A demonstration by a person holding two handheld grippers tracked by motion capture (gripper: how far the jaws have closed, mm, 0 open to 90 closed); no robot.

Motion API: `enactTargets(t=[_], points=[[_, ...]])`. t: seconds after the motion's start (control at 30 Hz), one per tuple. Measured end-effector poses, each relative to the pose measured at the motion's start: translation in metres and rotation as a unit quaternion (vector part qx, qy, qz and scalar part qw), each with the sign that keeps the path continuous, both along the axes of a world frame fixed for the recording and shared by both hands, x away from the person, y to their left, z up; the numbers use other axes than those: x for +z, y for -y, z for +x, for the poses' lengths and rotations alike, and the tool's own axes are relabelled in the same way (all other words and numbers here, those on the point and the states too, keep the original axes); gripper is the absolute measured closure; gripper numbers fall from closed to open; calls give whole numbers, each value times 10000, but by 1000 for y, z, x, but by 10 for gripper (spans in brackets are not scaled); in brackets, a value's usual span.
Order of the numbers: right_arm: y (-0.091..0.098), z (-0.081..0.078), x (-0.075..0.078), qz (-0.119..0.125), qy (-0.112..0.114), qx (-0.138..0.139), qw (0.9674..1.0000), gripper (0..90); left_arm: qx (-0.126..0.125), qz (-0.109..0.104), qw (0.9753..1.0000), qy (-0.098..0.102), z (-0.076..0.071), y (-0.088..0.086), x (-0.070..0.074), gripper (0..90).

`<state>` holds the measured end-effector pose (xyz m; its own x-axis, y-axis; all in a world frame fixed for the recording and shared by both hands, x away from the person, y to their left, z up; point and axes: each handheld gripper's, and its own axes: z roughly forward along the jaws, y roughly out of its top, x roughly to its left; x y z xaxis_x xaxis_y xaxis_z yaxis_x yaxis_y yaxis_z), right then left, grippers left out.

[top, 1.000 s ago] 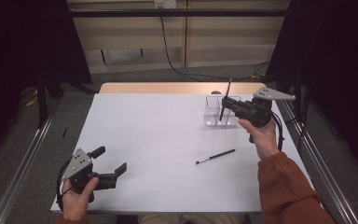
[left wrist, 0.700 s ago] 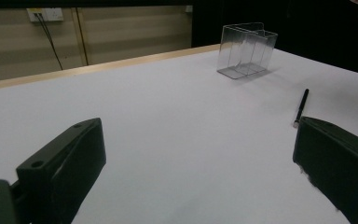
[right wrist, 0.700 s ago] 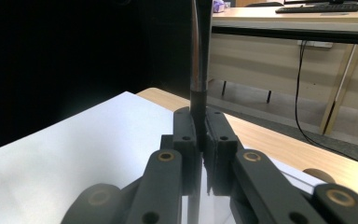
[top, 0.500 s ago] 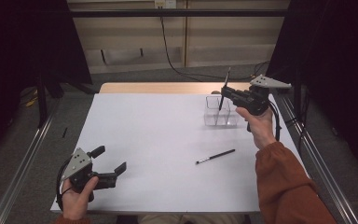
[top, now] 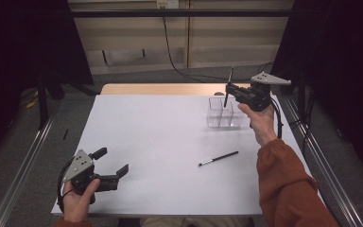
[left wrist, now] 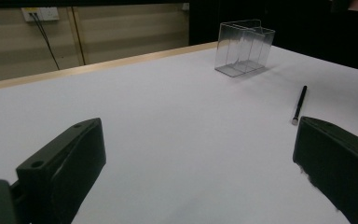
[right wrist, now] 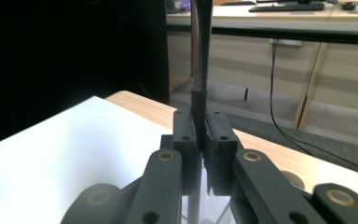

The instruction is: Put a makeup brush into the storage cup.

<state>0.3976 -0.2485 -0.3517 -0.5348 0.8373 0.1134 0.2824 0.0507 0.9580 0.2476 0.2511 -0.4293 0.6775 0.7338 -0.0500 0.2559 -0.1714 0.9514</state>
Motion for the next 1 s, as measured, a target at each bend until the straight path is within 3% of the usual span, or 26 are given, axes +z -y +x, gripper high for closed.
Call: enactTargets(t=[0.47, 1.0], points=[[-18, 18, -14, -285, -87, -68, 9995, 841, -36, -29, 10000, 26, 1, 1, 0, 24], [-22, 23, -26, -323, -155, -116, 9993, 841, -1, -14, 10000, -4, 2, -2, -1, 24]])
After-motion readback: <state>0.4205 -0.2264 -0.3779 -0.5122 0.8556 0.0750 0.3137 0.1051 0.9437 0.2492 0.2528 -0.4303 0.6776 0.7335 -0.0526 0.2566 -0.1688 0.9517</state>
